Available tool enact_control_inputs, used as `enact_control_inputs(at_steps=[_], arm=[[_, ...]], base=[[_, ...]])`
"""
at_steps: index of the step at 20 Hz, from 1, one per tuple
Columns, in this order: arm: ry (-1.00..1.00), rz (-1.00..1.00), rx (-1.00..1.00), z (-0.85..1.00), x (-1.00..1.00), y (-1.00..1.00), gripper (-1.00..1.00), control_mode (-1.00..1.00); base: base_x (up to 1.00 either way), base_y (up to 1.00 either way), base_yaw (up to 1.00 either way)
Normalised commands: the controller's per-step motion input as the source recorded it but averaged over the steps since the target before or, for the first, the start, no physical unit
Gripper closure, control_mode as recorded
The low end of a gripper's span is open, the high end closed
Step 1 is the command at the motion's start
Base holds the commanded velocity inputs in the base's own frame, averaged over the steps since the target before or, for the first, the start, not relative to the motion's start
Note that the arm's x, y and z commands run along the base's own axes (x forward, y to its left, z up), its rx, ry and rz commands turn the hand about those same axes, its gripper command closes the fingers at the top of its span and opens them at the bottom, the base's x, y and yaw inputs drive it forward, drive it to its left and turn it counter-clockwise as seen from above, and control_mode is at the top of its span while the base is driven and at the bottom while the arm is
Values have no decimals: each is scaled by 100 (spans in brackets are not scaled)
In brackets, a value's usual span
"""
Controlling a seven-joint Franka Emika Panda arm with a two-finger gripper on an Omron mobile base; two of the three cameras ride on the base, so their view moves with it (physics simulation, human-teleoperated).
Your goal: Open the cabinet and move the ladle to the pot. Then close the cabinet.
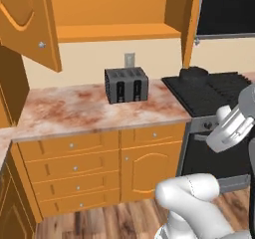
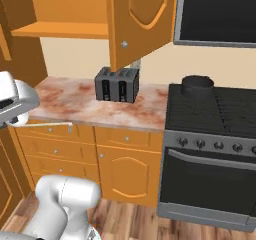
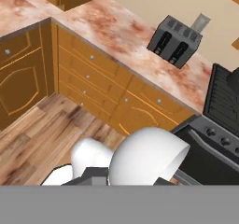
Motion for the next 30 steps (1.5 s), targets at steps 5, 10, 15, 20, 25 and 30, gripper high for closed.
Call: enact_control_inputs(at_steps=[5, 10, 15, 20, 25, 30], arm=[[0, 0, 0, 0, 0, 0, 100, 100], [0, 0, 0, 0, 0, 0, 100, 100], [0, 0, 0, 0, 0, 0, 100, 100], [0, 0, 0, 0, 0, 0, 100, 100], [0, 0, 0, 0, 0, 0, 100, 100], [0, 0, 0, 0, 0, 0, 100, 100]], base=[[-2, -100, -4], [1, -100, -3], [30, -98, -2], [69, -65, 0], [83, -9, 0], [77, 0, 0]])
